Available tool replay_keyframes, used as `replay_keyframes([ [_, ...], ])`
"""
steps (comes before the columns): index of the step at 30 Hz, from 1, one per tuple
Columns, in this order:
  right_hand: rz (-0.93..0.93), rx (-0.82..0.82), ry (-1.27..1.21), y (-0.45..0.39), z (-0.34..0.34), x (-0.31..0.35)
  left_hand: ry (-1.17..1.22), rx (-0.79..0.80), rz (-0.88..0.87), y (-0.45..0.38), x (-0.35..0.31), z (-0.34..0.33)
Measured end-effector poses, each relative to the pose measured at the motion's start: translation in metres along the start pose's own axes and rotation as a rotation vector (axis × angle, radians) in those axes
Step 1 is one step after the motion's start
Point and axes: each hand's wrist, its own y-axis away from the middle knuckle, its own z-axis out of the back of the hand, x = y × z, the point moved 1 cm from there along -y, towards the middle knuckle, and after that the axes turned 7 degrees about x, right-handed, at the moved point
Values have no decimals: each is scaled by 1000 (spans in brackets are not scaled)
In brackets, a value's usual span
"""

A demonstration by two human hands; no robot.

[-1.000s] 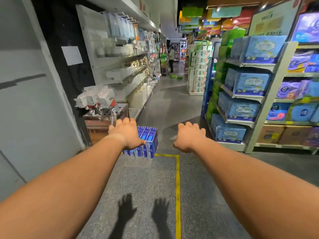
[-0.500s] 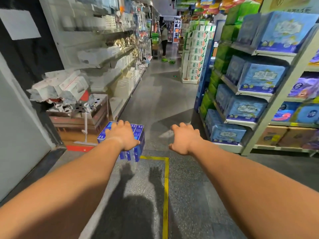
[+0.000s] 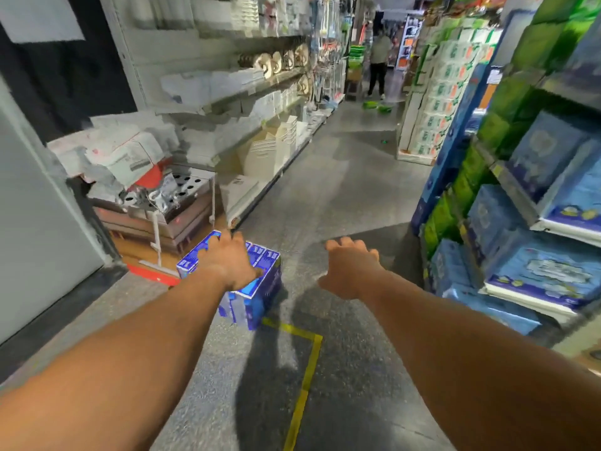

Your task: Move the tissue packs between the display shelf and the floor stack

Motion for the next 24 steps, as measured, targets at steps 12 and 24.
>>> replay_keyframes([
  [12,343,139,208,-246,56,-107,198,155,288,-173,-102,-20],
  [24,615,201,319,-479,85,-156,318,140,547,-352,-150,-11],
])
